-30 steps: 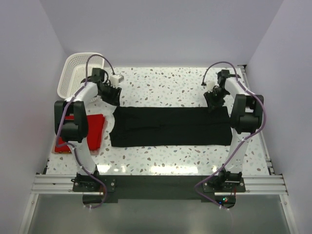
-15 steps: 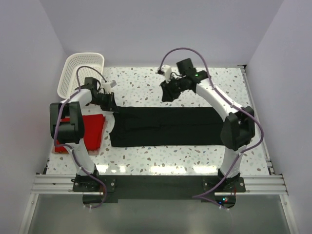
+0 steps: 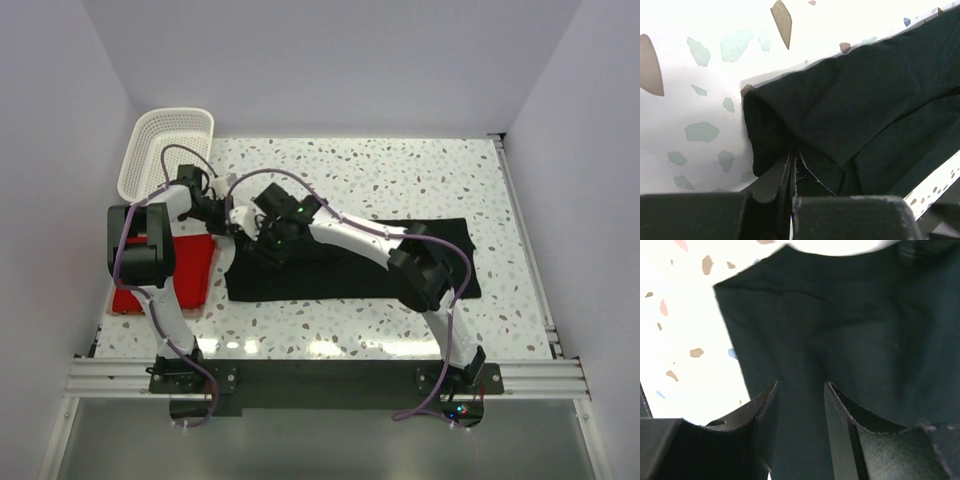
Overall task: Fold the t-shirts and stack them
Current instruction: Fold the tshirt
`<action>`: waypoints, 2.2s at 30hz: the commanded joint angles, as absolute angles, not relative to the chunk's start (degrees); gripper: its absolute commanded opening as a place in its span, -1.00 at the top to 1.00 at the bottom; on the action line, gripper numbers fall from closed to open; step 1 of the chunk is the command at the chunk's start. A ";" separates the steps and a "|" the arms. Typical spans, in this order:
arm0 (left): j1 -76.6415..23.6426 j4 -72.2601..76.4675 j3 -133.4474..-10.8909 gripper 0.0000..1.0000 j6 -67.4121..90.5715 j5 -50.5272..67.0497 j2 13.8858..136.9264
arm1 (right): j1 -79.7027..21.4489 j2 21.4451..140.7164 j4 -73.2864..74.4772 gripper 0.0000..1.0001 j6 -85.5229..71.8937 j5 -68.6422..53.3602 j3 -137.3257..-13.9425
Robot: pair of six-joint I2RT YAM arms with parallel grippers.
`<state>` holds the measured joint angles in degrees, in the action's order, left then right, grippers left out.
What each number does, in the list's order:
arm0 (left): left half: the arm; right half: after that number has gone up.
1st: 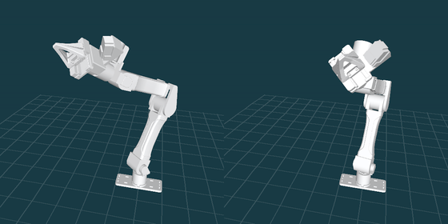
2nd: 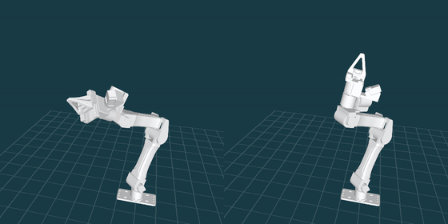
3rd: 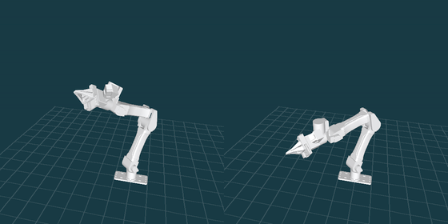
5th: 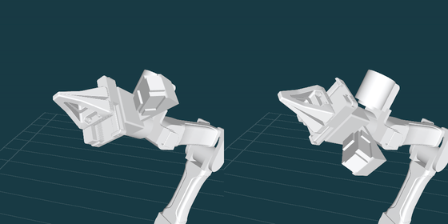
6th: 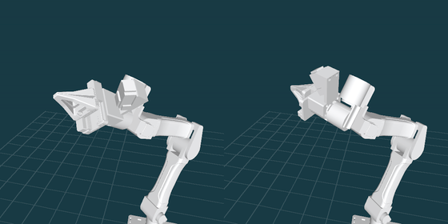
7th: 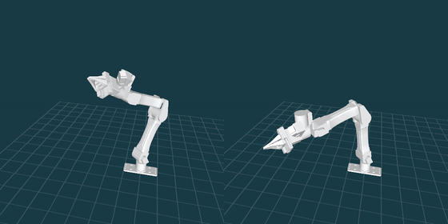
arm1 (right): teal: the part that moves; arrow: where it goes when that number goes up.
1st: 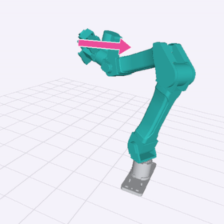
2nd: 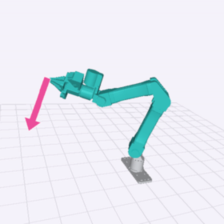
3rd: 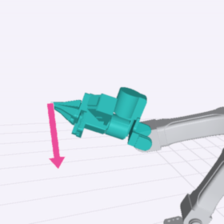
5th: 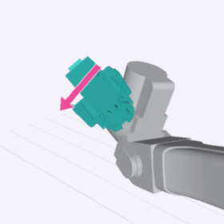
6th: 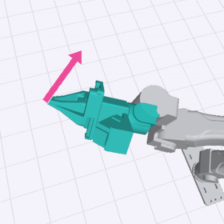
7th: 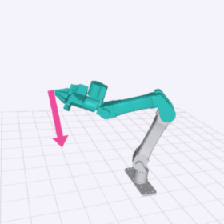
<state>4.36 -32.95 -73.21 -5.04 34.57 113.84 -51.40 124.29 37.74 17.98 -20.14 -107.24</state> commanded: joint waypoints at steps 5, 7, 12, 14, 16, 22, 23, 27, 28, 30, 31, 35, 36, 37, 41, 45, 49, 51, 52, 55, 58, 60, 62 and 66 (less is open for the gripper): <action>4.39 -31.99 -73.74 0.99 -4.83 33.57 115.49 | -55.11 130.42 35.68 0.11 20.04 -11.61 -112.85; 4.48 -32.17 -73.74 0.99 -4.92 33.57 115.58 | -55.37 131.30 35.33 0.11 20.04 -11.08 -113.20; 4.39 -32.26 -73.74 0.99 -5.36 33.22 115.75 | -55.37 133.50 34.02 0.12 19.42 -8.97 -113.99; 4.48 -32.26 -73.83 0.99 -5.36 33.31 116.01 | -55.37 133.86 33.23 0.14 19.16 -8.09 -114.08; 4.40 -32.26 -73.74 0.99 -5.36 33.49 115.93 | -55.37 134.03 32.87 0.19 18.90 -7.03 -114.08; 4.39 -32.26 -73.83 0.99 -5.54 33.22 115.93 | -55.37 132.55 32.43 0.93 17.67 -6.24 -112.94; 4.48 -32.26 -73.83 0.99 -5.54 33.05 116.01 | -55.37 132.19 32.43 1.00 17.58 -6.24 -112.68; 4.39 -32.26 -73.83 1.00 -5.45 32.26 116.19 | -55.37 129.82 32.43 1.00 16.44 -7.73 -111.01; 4.48 -32.26 -73.83 1.00 -5.54 32.17 116.28 | -55.28 129.21 32.26 1.00 16.17 -8.00 -110.66; 4.48 -32.17 -73.83 1.00 -5.45 31.73 116.45 | -55.28 127.18 31.64 1.00 15.82 -9.49 -109.34; 4.40 -32.17 -73.83 1.00 -5.36 31.73 116.46 | -55.28 126.39 31.38 1.00 15.21 -9.93 -108.90; 4.39 -32.17 -73.92 1.00 -5.27 30.94 116.63 | -55.28 123.40 31.03 1.00 13.45 -12.73 -107.23; 4.48 -32.08 -74.00 1.00 -5.19 30.42 116.72 | -55.37 122.18 30.94 1.00 12.66 -13.18 -106.88; 4.40 -32.08 -74.09 1.00 -5.01 30.15 116.81 | -55.28 121.65 30.85 1.00 12.31 -13.71 -106.35; 4.48 -31.99 -74.44 1.00 -4.75 29.80 116.89 | -55.28 119.89 30.59 1.00 11.51 -14.68 -104.25; 4.48 -32.17 -74.88 1.00 -4.66 29.18 117.24 | -55.28 119.53 30.67 1.00 11.51 -14.41 -102.83; 4.48 -32.34 -75.15 1.00 -4.66 29.00 117.16 | -55.28 120.50 30.85 1.00 11.25 -15.64 -102.22; 4.48 -32.34 -75.32 1.00 -4.40 28.74 117.07 | -55.28 121.72 30.76 1.00 11.08 -15.91 -102.22; 4.40 -32.43 -75.41 1.00 -4.48 28.65 116.98 | -55.28 122.51 31.28 1.00 11.16 -15.91 -102.65; 4.48 -32.52 -75.41 1.00 -4.66 28.30 115.76 | -55.28 125.50 35.32 0.83 11.25 -16.44 -106.16; 4.39 -32.52 -75.50 0.93 -5.27 27.34 112.61 | -54.32 124.11 36.21 0.32 10.81 -16.52 -106.53; 4.48 -32.43 -75.76 0.85 -6.24 25.76 109.36 | -51.95 121.57 36.38 0.15 10.03 -17.75 -106.26; 4.39 -32.52 -76.20 0.78 -7.20 23.74 107.24 | -47.84 119.80 38.22 0.04 9.67 -19.85 -106.70; 4.13 -32.34 -77.08 0.71 -8.61 21.36 102.23 | -39.30 113.93 42.88 0.00 11.67 -23.38 -105.12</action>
